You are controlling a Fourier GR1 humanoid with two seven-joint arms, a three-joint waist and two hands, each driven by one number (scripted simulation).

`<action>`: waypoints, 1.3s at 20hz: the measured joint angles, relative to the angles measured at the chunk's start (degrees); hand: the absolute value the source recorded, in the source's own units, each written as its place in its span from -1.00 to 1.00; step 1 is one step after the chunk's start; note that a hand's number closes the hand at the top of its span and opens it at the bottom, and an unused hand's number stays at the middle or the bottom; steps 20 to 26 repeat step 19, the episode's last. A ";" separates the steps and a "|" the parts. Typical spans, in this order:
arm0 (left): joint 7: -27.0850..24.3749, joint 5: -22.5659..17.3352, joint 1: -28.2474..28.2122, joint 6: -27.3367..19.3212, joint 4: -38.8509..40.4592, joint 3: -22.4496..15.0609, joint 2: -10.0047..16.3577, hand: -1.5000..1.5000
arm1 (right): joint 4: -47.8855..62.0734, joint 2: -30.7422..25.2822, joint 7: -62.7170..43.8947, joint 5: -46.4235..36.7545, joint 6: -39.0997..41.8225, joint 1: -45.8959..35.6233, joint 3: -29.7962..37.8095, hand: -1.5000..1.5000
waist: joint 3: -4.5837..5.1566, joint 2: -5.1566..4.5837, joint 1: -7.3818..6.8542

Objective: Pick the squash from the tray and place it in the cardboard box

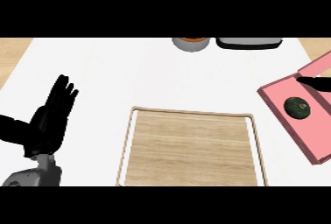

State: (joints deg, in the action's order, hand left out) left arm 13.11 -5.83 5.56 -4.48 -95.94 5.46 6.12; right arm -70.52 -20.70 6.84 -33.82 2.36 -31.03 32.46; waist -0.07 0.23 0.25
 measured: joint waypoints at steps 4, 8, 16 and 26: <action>-1.09 -0.19 -0.59 0.23 0.47 0.20 -0.23 0.00 | 0.97 -0.12 -0.76 9.99 4.21 -0.66 6.14 -1.00 | 0.02 -0.04 0.16; -0.61 0.00 -0.17 0.11 0.26 0.10 -0.16 0.00 | 1.22 -2.83 -1.94 17.63 7.96 0.20 10.77 -1.00 | 0.04 -0.10 0.10; 0.42 -0.95 -0.99 1.04 -1.21 0.42 0.17 0.00 | 6.24 -8.01 4.40 26.78 9.29 5.53 16.33 -1.00 | 0.05 -0.20 -0.24; 1.43 -0.62 -0.40 0.48 -1.96 0.18 -0.02 0.00 | 9.28 -10.52 7.17 29.67 10.95 7.78 17.52 -1.00 | 0.03 -0.22 -0.24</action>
